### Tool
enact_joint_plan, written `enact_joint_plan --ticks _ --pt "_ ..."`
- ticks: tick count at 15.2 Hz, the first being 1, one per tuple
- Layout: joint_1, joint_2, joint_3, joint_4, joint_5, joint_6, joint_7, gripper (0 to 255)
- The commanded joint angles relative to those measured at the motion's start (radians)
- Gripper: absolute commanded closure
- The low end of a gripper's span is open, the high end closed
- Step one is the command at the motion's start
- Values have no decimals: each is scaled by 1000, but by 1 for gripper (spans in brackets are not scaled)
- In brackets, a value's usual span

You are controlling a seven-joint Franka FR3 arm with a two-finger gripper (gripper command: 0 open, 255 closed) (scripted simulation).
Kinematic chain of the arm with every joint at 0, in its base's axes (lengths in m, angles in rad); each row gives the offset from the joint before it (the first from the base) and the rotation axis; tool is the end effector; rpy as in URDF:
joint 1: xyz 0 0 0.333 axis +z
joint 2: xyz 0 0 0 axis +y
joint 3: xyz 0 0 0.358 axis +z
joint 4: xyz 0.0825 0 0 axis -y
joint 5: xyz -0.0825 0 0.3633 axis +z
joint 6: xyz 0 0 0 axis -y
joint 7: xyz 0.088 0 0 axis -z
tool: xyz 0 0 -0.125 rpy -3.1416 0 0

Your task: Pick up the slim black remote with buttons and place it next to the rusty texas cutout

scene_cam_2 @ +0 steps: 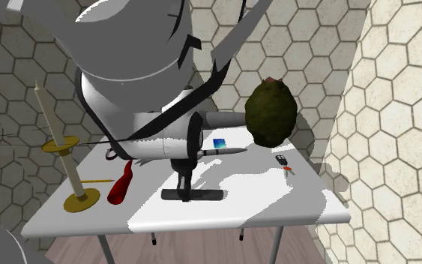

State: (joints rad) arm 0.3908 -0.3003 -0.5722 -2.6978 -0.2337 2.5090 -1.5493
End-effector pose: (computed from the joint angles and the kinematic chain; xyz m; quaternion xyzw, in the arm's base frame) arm 0.3769 -0.0656 0.3558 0.7080 0.7050 0.0323 0.0249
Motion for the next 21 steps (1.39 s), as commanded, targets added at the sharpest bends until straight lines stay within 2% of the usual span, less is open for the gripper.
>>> enact_joint_plan --ticks 1,21 --pt "-5 -19 7 7 -7 -24 6 255" --pt "-31 -211 91 151 -22 -357 39 255"
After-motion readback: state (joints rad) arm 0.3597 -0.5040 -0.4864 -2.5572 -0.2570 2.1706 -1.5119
